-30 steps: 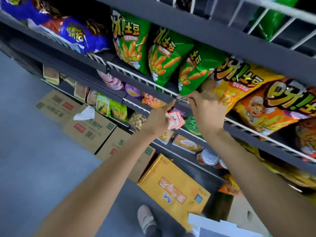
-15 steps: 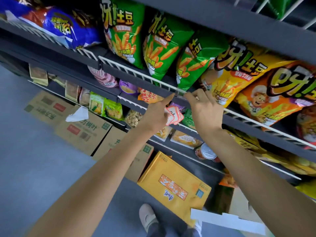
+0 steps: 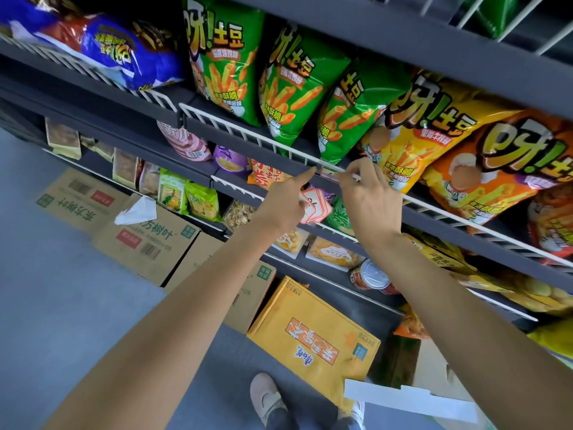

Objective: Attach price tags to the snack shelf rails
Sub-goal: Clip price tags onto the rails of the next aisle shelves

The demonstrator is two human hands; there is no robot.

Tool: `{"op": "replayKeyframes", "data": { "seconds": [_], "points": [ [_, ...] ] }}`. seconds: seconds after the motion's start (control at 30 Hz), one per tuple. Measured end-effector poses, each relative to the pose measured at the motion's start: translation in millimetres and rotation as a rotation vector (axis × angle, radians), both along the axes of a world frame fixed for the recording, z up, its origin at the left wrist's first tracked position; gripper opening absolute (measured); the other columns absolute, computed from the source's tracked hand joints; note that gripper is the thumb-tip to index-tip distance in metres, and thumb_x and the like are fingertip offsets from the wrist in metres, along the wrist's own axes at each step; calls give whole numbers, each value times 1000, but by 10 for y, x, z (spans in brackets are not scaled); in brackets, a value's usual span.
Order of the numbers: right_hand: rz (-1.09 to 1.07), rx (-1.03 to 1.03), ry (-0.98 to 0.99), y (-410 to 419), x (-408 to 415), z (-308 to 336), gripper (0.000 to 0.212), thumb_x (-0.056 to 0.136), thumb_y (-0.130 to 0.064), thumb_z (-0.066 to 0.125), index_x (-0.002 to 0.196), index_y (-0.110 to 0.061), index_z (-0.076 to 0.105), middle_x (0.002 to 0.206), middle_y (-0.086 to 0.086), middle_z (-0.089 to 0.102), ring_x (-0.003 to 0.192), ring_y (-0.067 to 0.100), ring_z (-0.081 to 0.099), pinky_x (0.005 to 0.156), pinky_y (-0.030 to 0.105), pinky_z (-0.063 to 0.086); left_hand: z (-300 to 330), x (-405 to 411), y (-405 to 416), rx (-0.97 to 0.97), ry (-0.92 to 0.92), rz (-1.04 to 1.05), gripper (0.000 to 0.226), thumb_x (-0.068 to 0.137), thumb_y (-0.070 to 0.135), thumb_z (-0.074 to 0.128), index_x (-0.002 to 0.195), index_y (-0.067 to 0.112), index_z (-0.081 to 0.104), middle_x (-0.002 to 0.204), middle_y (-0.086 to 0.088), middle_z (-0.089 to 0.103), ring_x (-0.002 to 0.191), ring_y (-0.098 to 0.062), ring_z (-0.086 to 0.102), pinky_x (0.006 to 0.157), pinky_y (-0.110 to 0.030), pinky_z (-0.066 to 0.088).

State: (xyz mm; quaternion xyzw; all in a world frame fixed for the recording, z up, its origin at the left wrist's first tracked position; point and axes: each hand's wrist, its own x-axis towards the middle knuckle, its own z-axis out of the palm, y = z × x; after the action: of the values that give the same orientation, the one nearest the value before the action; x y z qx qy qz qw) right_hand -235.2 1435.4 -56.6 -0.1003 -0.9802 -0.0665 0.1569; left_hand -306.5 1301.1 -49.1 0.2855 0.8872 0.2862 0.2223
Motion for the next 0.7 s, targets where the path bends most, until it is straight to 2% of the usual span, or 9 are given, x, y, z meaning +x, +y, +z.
{"op": "replayKeyframes", "data": {
  "seconds": [0.13, 0.2, 0.3, 0.4, 0.43, 0.5, 0.57, 0.63, 0.7],
  "points": [
    [11, -14, -46, -4, 29, 42, 31, 60, 6, 79, 86, -8, 69, 87, 11, 59, 68, 26, 58, 39, 18, 25, 19, 11, 29, -4, 19, 24, 63, 93, 4, 51, 147, 17, 21, 128, -16, 58, 117, -29, 52, 99, -31, 34],
    [19, 18, -72, -14, 37, 80, 34, 58, 7, 78, 87, -8, 70, 85, 10, 58, 66, 25, 57, 38, 18, 25, 30, 9, 11, 18, 37, 59, 62, 93, 4, 51, 147, 16, 24, 132, -15, 55, 121, -27, 51, 96, -29, 34],
    [36, 58, -152, -26, 68, 108, 43, 55, 11, 76, 94, -6, 69, 85, 12, 57, 64, 25, 55, 37, 17, 22, 75, 26, -45, 73, 64, 135, 59, 92, 4, 52, 145, 15, 29, 126, -14, 59, 114, -27, 55, 90, -25, 31],
    [53, 112, -218, 1, 125, 120, 60, 54, 12, 74, 112, -3, 64, 89, 14, 57, 66, 25, 55, 35, 17, 11, 129, 67, -59, 98, 43, 199, 58, 92, 3, 52, 144, 16, 31, 130, -12, 57, 115, -28, 55, 92, -23, 23],
    [50, 147, -272, -3, 149, 150, 68, 58, 10, 73, 123, -3, 57, 97, 14, 56, 73, 24, 57, 34, 19, 13, 143, 83, -49, 90, 45, 204, 58, 92, 3, 52, 145, 16, 30, 132, -12, 56, 117, -28, 54, 94, -23, 20],
    [88, 162, -346, 1, 201, 142, 78, 74, 6, 62, 143, 0, 26, 123, 16, 45, 98, 24, 55, 41, 22, 31, 161, 111, -24, 75, 44, 201, 58, 92, 4, 51, 145, 16, 29, 135, -12, 53, 123, -26, 50, 96, -22, 17],
    [128, 141, -435, -1, 233, 150, 82, 82, 6, 51, 146, 3, -1, 137, 18, 29, 114, 25, 45, 52, 24, 39, 176, 134, 9, 84, 21, 203, 58, 93, 4, 50, 146, 16, 29, 138, -11, 50, 121, -25, 51, 94, -19, 23],
    [142, 119, -467, 25, 234, 143, 84, 84, 6, 48, 146, 2, -9, 139, 18, 24, 117, 26, 42, 55, 25, 42, 186, 154, 33, 92, 18, 212, 58, 92, 3, 50, 145, 16, 30, 137, -11, 51, 105, -25, 60, 82, -17, 35],
    [151, 68, -510, 59, 233, 136, 85, 84, 6, 48, 146, 0, -11, 138, 18, 24, 117, 27, 43, 57, 27, 42, 212, 179, 50, 118, 2, 242, 58, 92, 3, 50, 145, 17, 31, 140, -10, 49, 109, -26, 59, 76, -16, 39]
  ]
}}
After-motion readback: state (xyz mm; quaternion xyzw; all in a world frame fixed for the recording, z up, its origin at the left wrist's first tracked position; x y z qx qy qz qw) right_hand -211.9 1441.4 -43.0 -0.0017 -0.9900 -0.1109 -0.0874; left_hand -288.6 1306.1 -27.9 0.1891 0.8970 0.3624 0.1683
